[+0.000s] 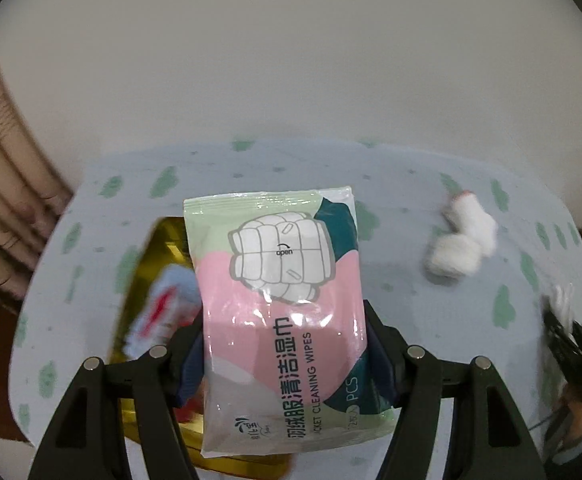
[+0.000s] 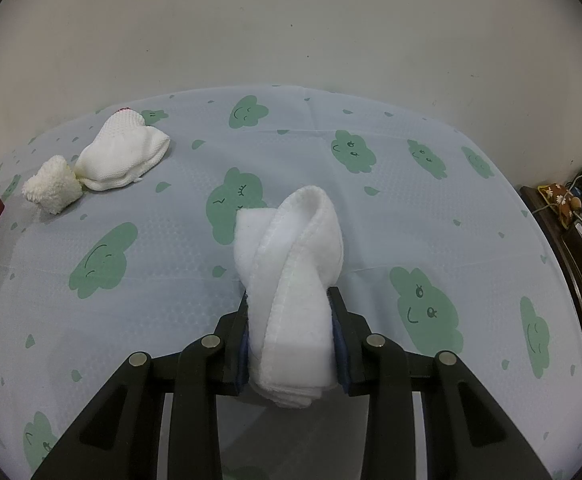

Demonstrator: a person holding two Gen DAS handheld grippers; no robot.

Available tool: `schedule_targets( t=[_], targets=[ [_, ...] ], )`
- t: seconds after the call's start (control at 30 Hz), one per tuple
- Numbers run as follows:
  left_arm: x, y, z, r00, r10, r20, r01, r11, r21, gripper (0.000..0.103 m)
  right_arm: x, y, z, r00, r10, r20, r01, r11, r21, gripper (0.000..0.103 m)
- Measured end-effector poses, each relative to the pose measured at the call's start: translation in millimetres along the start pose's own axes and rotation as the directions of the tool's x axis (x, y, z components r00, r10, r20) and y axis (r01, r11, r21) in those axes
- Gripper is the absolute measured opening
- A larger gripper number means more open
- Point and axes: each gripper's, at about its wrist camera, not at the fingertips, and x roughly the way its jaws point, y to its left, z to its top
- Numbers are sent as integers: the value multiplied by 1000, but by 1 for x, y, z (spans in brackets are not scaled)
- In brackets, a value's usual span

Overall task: Organize soft objects
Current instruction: 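Carry the wipes packet into the tin and open the left gripper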

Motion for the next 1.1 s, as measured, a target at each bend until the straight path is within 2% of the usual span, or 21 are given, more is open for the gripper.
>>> schedule_targets(
  t=[0.13, 0.33, 0.67, 0.83, 1.1],
  targets=[
    [9, 32, 2, 999, 34, -20, -35, 999, -32, 69, 0, 0, 0, 1000, 0, 0, 0, 1000, 0, 32],
    [38, 57, 4, 993, 97, -73, -100, 994, -41, 69, 1, 0, 0, 1000, -3, 1, 3, 1000, -3, 32],
    [54, 82, 0, 992, 73, -106, -82, 994, -75, 69, 0, 0, 0, 1000, -9, 1, 9, 1000, -10, 32],
    [63, 88, -3, 987, 59, -146, -74, 992, -98, 71, 0, 1, 0, 1000, -10, 1, 10, 1000, -10, 32],
    [61, 92, -2, 982, 0, -188, -26, 991, -133, 71, 1, 0, 0, 1000, -9, 1, 9, 1000, -10, 32]
  ],
)
